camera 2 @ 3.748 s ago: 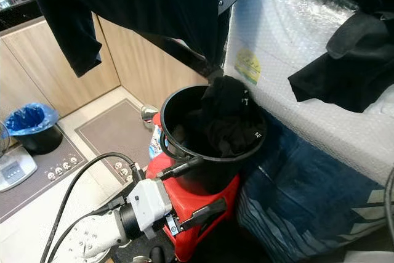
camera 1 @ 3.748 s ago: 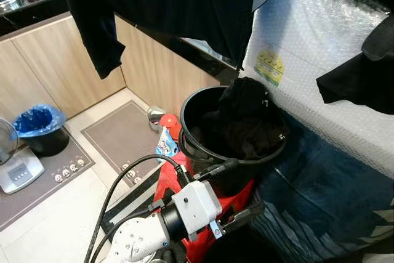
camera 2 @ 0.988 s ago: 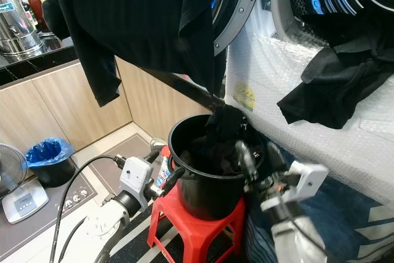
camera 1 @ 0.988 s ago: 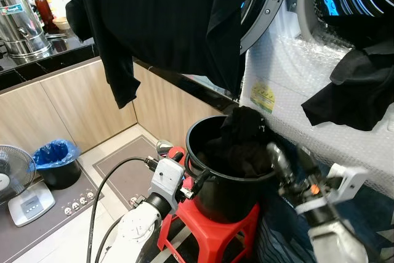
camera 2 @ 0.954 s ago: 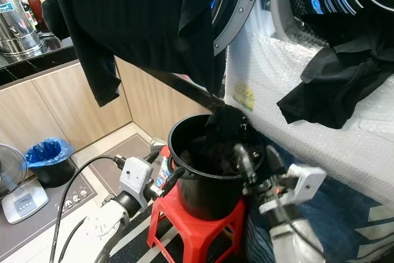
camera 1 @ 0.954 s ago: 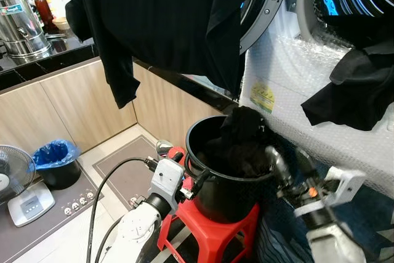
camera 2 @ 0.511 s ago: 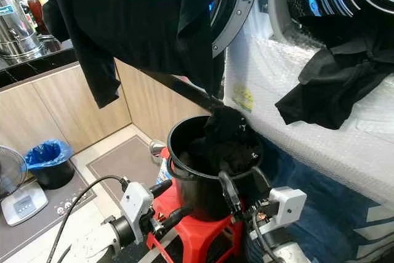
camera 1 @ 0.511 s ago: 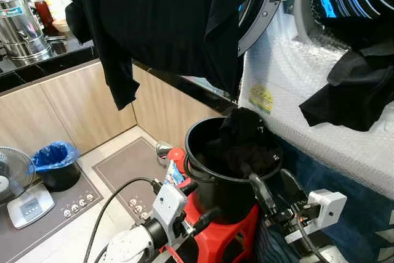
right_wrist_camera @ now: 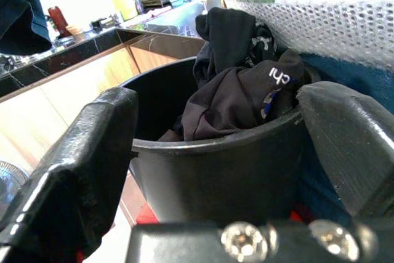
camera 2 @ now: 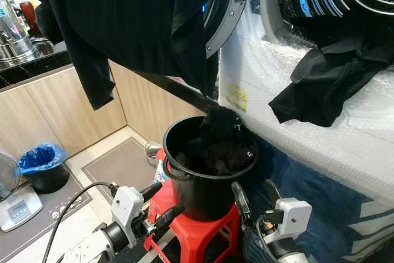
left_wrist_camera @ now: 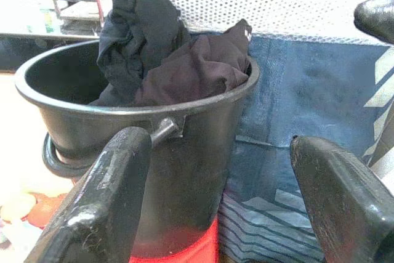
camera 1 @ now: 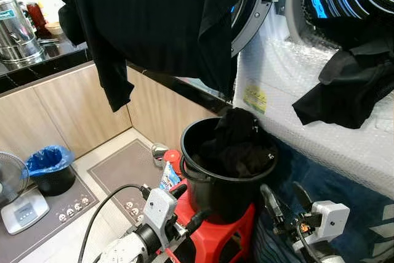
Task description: Clothes washing
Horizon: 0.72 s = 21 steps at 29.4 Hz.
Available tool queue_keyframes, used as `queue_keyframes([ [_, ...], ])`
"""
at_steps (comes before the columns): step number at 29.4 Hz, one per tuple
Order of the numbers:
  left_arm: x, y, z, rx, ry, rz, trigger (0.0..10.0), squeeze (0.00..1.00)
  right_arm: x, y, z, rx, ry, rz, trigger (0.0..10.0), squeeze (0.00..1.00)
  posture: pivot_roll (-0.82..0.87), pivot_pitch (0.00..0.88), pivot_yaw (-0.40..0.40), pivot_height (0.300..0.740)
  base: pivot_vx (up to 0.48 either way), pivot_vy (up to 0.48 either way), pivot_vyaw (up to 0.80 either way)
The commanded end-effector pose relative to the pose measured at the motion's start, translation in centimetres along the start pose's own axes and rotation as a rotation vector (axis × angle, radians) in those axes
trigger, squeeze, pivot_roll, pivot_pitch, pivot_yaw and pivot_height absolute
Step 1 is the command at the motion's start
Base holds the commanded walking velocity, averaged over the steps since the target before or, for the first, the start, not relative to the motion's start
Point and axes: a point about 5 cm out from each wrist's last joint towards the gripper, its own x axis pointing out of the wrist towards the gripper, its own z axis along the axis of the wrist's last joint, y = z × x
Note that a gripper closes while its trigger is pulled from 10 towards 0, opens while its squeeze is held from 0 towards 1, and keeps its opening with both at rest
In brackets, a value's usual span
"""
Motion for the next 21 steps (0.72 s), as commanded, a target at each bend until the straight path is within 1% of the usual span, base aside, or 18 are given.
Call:
queue_keyframes([
  [1,-0.38,0.04,-0.21,-0.008,0.002,0.012,10.0,0.00,-0.02,0.13,-0.30,0.001,0.001,-0.009,10.0,0.00,-0.10,0.071,0.034,0.740,0.000,0.000,0.00],
  [4,-0.49,0.25,-0.35,-0.003,0.008,0.025,10.0,0.00,0.08,0.17,-0.50,0.002,-0.002,-0.014,10.0,0.00,-0.10,0.068,0.033,0.740,0.000,0.000,0.00],
  [7,-0.48,0.59,-0.18,-0.013,-0.007,0.035,10.0,0.00,0.18,0.16,-0.59,0.004,-0.005,-0.020,10.0,0.00,-0.10,0.063,0.033,0.740,0.000,0.000,0.00],
  [10,-0.38,0.82,-0.15,0.009,0.001,0.037,10.0,0.00,0.39,0.12,-0.65,0.006,-0.006,-0.024,10.0,0.00,-0.10,0.063,0.032,0.740,0.000,0.000,0.00],
  [21,-0.28,0.80,-0.27,0.012,0.004,0.024,10.0,0.00,0.47,-0.15,-0.59,0.001,-0.009,-0.022,10.0,0.00,-0.10,0.056,0.032,0.740,0.000,0.000,0.00],
])
